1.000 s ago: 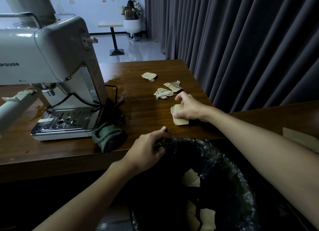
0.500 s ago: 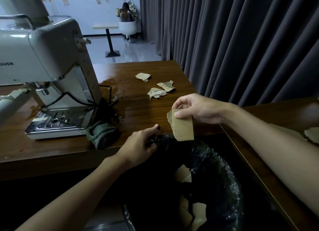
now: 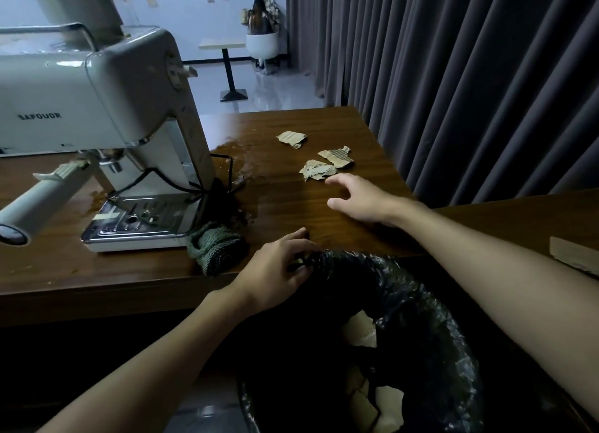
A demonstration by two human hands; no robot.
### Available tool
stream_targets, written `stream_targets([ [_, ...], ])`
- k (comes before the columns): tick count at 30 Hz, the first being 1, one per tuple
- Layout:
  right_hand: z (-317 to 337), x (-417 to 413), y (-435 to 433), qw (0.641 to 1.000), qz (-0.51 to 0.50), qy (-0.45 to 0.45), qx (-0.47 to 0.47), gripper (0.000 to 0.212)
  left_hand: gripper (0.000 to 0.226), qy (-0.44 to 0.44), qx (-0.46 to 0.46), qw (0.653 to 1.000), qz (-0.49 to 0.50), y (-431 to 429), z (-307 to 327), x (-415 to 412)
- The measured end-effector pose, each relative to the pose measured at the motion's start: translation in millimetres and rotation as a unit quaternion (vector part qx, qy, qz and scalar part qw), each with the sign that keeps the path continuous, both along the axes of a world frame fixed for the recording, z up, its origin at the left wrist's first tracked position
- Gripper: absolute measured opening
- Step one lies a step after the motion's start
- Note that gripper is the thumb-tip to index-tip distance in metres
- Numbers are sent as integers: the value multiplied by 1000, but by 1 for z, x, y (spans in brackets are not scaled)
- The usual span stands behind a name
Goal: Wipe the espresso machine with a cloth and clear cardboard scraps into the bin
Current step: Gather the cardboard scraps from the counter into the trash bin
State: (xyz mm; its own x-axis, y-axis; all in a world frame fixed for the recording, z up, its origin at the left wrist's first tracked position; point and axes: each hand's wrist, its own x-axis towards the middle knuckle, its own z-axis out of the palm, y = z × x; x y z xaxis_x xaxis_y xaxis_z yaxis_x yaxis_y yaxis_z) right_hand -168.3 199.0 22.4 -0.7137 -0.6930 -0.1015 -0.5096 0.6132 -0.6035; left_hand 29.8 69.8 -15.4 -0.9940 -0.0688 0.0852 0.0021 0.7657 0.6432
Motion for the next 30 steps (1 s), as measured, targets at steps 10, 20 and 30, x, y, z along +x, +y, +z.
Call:
stream_targets([
  [10,-23,-24,-50,984,3,134,121,53,42,6,-12,1000,-6,-2,0,0],
  [20,-19,-16,-23,990,10,125,65,19,42,3,-19,1000,0,-3,-1,0],
  [30,-6,-8,7,998,34,36,35,6,42,-9,-26,1000,2,-1,2,0],
])
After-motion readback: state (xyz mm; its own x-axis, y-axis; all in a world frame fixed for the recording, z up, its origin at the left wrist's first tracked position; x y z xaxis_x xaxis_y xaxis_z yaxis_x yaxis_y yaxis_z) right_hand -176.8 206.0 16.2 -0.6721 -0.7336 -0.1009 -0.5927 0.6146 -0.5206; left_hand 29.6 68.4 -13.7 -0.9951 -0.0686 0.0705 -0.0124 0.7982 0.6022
